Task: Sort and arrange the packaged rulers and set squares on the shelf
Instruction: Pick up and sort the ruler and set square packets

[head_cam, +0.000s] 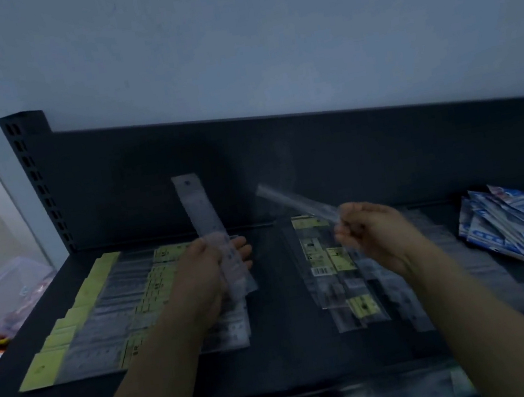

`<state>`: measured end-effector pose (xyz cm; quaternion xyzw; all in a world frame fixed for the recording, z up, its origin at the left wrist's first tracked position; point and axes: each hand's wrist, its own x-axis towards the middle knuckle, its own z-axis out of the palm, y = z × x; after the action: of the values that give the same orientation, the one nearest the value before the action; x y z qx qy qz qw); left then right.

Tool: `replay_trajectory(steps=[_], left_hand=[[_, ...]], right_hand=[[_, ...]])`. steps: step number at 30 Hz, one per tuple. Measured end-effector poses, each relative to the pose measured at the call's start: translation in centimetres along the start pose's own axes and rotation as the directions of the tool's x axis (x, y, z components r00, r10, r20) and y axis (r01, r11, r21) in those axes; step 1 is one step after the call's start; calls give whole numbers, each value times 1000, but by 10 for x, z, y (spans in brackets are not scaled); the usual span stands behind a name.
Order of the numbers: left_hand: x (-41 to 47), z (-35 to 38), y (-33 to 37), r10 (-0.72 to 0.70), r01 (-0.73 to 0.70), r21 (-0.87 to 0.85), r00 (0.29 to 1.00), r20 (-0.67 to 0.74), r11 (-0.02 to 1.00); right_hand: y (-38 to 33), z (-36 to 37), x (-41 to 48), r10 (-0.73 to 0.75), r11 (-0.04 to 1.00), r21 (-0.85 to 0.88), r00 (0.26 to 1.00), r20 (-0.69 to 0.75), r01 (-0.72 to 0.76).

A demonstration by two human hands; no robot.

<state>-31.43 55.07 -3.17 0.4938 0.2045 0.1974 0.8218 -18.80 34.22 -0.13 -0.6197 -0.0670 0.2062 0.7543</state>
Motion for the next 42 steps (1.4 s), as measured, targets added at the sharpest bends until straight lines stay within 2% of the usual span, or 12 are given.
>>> replay_trajectory(steps=[4,7,10,13,18,20,23,26,29,34,38,42], left_hand=[[-8,21,-10,-30,32,-35,998,56,999],[-16,31,-14,-22,22,5,992,124,1000],[-12,29,-13,-45,46,-43,999,13,998],[-7,21,-11,-153,137,-123,979,-132,983],[-29,24,-7,-380,387,-40,918,112,921],[-32,25,-5,-386,410,-56,891,240,910],[-31,26,1,-297,343,-64,880,372,937],[-23,24,4,-193,228,-91,937,291,969],[-12,21,7,-109,145,-213,979,171,966],[3,21,8,-12,19,-269,999,29,963],[7,20,5,52,-45,-209,998,26,977],[7,22,3,1,3,-244,1000,16,970]], right_hand=[[29,41,-21,78,992,95,993,88,-86],[46,59,-32,110,990,77,989,98,-117],[41,60,-33,87,980,170,993,76,-99],[16,57,-29,39,964,260,998,50,-51],[-7,66,-30,-22,930,367,990,136,-30],[3,68,-33,6,951,302,984,179,-61],[22,65,-36,76,982,152,975,211,-109],[33,58,-39,128,989,56,975,181,-140],[37,49,-43,141,990,-8,980,143,-141],[39,39,-44,109,992,-78,993,54,-104],[34,38,-43,-7,976,-214,994,105,29],[23,40,-35,-204,872,-424,969,139,244]])
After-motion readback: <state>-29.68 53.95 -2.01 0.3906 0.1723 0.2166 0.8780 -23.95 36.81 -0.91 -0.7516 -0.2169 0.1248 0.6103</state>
